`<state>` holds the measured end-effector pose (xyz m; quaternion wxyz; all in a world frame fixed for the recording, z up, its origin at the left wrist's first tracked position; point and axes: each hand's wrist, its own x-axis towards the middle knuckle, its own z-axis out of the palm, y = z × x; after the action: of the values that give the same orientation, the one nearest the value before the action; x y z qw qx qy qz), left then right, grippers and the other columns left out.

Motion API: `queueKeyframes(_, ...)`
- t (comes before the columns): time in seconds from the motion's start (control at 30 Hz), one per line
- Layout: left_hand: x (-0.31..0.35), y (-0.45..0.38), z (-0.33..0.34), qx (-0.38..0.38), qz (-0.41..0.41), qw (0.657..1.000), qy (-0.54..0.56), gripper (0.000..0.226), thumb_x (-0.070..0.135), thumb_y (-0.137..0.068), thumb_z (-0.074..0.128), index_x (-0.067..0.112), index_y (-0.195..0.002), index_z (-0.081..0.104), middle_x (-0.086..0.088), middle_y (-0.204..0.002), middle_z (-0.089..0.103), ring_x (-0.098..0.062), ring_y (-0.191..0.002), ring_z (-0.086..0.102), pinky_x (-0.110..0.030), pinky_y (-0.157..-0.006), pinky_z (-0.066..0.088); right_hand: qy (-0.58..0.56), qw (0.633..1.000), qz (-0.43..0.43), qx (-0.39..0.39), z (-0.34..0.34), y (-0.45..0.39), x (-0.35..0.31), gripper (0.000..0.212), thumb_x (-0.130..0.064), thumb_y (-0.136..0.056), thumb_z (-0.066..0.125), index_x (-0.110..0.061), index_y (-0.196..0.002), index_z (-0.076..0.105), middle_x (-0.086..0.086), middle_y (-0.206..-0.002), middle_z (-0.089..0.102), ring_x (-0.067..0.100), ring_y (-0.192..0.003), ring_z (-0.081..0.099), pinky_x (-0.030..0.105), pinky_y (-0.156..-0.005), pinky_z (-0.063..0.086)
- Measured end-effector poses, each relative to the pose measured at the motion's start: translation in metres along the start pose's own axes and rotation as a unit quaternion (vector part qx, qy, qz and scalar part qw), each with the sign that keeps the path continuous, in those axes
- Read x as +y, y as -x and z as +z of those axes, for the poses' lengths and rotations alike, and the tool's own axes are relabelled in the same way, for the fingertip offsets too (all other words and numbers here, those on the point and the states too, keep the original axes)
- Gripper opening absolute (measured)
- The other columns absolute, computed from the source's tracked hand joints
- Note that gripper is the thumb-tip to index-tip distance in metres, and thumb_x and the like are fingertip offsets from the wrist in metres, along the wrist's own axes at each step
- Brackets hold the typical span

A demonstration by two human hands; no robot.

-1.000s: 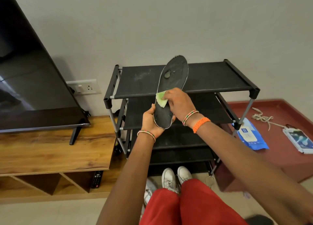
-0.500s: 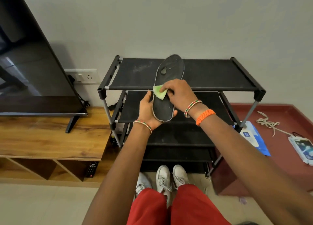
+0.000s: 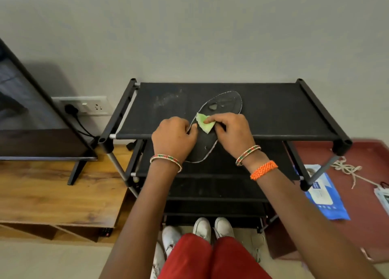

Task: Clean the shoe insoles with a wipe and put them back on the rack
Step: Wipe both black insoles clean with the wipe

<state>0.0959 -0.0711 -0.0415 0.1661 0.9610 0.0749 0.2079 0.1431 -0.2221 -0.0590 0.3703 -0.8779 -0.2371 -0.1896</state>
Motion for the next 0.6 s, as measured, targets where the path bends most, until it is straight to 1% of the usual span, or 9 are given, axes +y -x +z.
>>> queueKeyframes(0.03,-0.002,-0.006,-0.001,-0.027,0.013,1.000,-0.004,0.039,0.041,-0.090,0.051,0.014,-0.062,0.050,0.000,-0.068,0.047,-0.020,-0.076,0.049,-0.028,-0.056,0.036,-0.004,1.000,0.000,0.003,0.000,0.001,0.000,0.030,0.003,-0.081,0.057,-0.017,-0.096,0.074,0.001,-0.096,0.073,0.005,-0.066,0.058,0.013,-0.065,0.041)
queueKeyframes(0.1,-0.003,-0.026,-0.004,-0.136,0.004,0.991,-0.002,0.039,0.046,-0.091,0.050,0.011,-0.076,0.059,-0.003,-0.077,0.051,-0.023,-0.086,0.050,-0.033,-0.069,0.045,-0.009,1.000,-0.006,0.009,0.000,0.003,-0.001,0.029,0.003,-0.081,0.058,-0.016,-0.097,0.074,0.001,-0.097,0.073,0.000,-0.071,0.057,0.008,-0.067,0.041)
queueKeyframes(0.17,-0.004,-0.049,-0.005,-0.243,-0.017,0.967,0.068,0.037,0.044,-0.092,0.051,0.011,-0.079,0.061,-0.005,-0.075,0.058,-0.024,-0.080,0.058,-0.032,-0.066,0.046,-0.017,1.000,-0.012,0.017,0.000,0.003,-0.001,0.030,0.004,-0.080,0.058,-0.016,-0.096,0.074,0.001,-0.095,0.073,0.005,-0.078,0.063,0.016,-0.073,0.050)
queueKeyframes(0.23,-0.004,-0.062,-0.001,-0.283,0.014,0.953,0.108,0.027,0.037,-0.093,0.054,0.015,-0.080,0.064,-0.005,-0.077,0.062,-0.023,-0.078,0.061,-0.032,-0.067,0.048,-0.026,0.999,-0.009,0.020,-0.002,0.003,-0.002,0.029,0.005,-0.080,0.058,-0.015,-0.094,0.075,0.002,-0.092,0.073,0.012,-0.079,0.067,0.025,-0.076,0.054)
queueKeyframes(0.33,-0.008,-0.061,0.012,-0.226,0.001,0.944,0.241,0.023,0.028,-0.093,0.056,0.010,-0.086,0.069,-0.006,-0.076,0.066,-0.017,-0.072,0.062,-0.032,-0.070,0.052,-0.038,0.999,0.018,0.018,-0.001,-0.001,0.001,0.030,0.005,-0.082,0.059,-0.016,-0.095,0.075,0.004,-0.096,0.073,0.016,-0.081,0.067,0.027,-0.079,0.054)
queueKeyframes(0.43,-0.012,-0.057,0.021,-0.067,-0.014,0.949,0.308,0.017,0.018,-0.093,0.056,0.009,-0.082,0.065,-0.015,-0.072,0.066,-0.014,-0.063,0.054,-0.027,-0.063,0.045,-0.077,0.996,0.035,0.023,-0.002,-0.004,0.002,0.032,0.008,-0.082,0.057,-0.015,-0.095,0.075,0.005,-0.098,0.072,0.018,-0.086,0.067,0.027,-0.083,0.053)
queueKeyframes(0.47,-0.013,-0.056,0.022,-0.039,-0.003,0.949,0.313,0.016,0.016,-0.094,0.054,0.007,-0.083,0.062,-0.017,-0.071,0.064,-0.016,-0.062,0.053,-0.028,-0.062,0.044,-0.080,0.997,-0.006,0.022,-0.003,-0.002,0.001,0.032,0.009,-0.081,0.055,-0.013,-0.094,0.075,0.005,-0.099,0.072,0.017,-0.091,0.067,0.027,-0.087,0.052)
queueKeyframes(0.53,-0.016,-0.056,0.020,-0.024,0.020,0.942,0.333,0.016,0.014,-0.095,0.050,0.005,-0.083,0.056,-0.020,-0.070,0.060,-0.019,-0.063,0.051,-0.028,-0.060,0.042,-0.036,0.989,-0.139,-0.020,-0.004,0.008,-0.006,0.033,0.006,-0.078,0.050,-0.011,-0.093,0.075,0.004,-0.100,0.072,0.017,-0.099,0.065,0.028,-0.091,0.051)
queueKeyframes(0.6,-0.019,-0.056,0.018,-0.044,0.035,0.932,0.359,0.015,0.014,-0.097,0.047,0.008,-0.084,0.053,-0.018,-0.073,0.059,-0.017,-0.065,0.051,-0.028,-0.060,0.044,0.051,0.961,-0.258,-0.087,-0.007,0.017,-0.013,0.035,-0.002,-0.078,0.045,-0.012,-0.092,0.075,0.003,-0.099,0.072,0.020,-0.099,0.065,0.029,-0.084,0.053)
